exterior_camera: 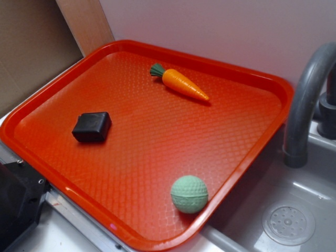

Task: Grab the green ball.

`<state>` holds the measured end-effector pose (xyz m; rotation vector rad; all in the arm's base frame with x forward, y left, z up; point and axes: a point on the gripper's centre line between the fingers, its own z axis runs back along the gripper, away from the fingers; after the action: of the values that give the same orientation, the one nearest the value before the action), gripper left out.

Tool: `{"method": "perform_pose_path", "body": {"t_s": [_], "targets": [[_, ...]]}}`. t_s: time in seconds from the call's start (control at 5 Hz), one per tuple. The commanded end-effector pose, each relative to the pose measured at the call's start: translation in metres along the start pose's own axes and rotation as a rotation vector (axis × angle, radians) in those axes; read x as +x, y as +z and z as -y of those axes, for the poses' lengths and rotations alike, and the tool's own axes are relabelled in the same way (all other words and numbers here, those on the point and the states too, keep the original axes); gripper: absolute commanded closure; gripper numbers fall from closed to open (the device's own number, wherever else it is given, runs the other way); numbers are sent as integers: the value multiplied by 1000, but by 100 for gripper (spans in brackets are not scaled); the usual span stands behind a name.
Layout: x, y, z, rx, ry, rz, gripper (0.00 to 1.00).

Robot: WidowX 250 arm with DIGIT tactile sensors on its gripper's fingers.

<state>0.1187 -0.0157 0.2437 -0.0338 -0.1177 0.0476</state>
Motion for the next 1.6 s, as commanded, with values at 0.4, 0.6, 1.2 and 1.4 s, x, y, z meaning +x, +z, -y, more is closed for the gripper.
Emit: {"method": "perform_pose_path", "body": {"t_s": [0.4,0.6,1.2,1.4], "targets": [[3,-88,99,-106,-498,100,0],[-7,-113,151,-286,-727,167,0],[-24,-163,219,-193,-1061,404,0],[-24,-163,219,-193,-1061,404,0]]}}
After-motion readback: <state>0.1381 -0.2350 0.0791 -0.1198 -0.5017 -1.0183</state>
